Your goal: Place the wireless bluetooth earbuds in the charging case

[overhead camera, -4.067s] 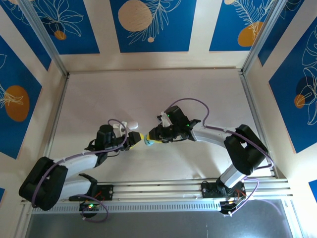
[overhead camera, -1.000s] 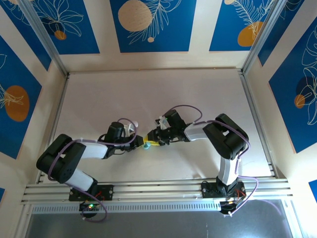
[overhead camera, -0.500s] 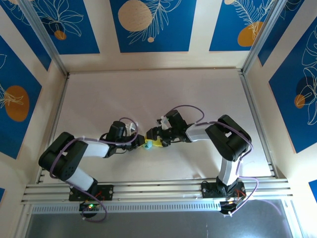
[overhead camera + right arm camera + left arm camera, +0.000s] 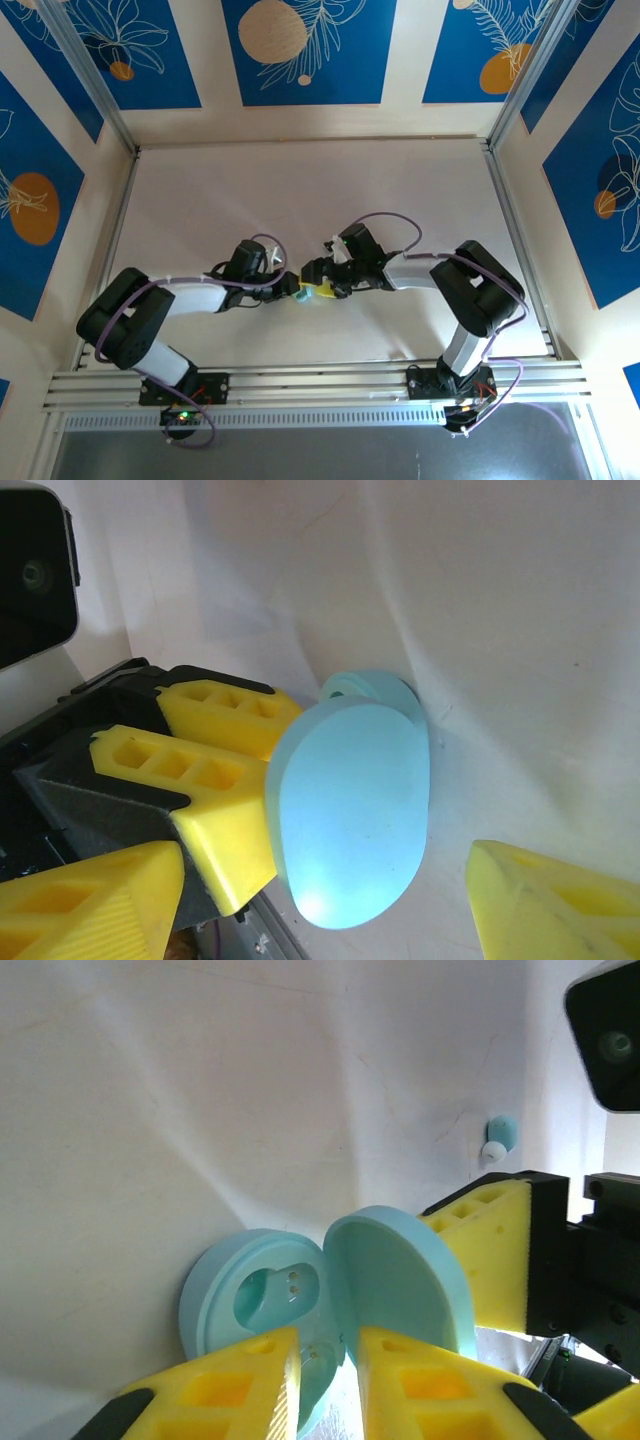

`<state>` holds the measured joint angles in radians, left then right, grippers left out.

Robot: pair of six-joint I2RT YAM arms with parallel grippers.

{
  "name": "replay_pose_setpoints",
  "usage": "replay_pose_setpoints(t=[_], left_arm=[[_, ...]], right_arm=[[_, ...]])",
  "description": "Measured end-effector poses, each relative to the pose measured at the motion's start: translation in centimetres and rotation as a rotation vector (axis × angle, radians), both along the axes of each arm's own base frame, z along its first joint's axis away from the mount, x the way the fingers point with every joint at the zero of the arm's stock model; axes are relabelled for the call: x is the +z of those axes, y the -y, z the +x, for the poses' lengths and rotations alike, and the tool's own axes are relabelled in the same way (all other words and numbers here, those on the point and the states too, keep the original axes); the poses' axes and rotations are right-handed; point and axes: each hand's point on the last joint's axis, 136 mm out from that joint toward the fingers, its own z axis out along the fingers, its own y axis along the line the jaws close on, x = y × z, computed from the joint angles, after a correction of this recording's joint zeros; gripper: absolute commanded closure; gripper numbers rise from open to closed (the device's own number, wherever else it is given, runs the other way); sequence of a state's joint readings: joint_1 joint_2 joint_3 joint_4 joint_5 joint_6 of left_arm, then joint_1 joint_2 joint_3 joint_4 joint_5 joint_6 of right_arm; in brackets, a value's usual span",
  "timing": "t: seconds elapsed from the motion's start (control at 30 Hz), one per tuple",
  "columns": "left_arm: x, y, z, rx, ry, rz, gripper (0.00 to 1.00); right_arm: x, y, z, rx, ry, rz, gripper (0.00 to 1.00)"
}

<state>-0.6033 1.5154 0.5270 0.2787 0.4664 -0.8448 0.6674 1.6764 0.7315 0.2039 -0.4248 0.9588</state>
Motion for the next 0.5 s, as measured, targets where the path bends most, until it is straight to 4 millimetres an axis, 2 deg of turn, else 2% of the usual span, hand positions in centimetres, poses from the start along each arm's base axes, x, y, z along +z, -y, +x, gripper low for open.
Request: replay_pose_setpoints(t=[0.17, 0.27, 0.43, 0.5], left_arm=[[0.3, 0.5, -0.4, -0.026, 0.000, 0.016, 0.74], [1.1, 0.5, -0.6, -0.030, 0.008, 0.013, 0.71], [4.4, 0.4, -0.1, -0.016, 0.079, -0.007, 0.64], [5.8, 0.3, 0.3, -0.014, 0.121, -0.011, 0.58]], right_arm=[[0.3, 0.9, -0.4, -0.012, 0.022, -0.027, 0.25], [1.0, 1.6, -0.7, -0.021, 0.043, -0.048, 0.25], [3.2, 2.8, -0.7, -0.038, 0.129, -0.076, 0.23], [3.8, 3.2, -0.9, -0.039, 0.162, -0.092, 0.23]])
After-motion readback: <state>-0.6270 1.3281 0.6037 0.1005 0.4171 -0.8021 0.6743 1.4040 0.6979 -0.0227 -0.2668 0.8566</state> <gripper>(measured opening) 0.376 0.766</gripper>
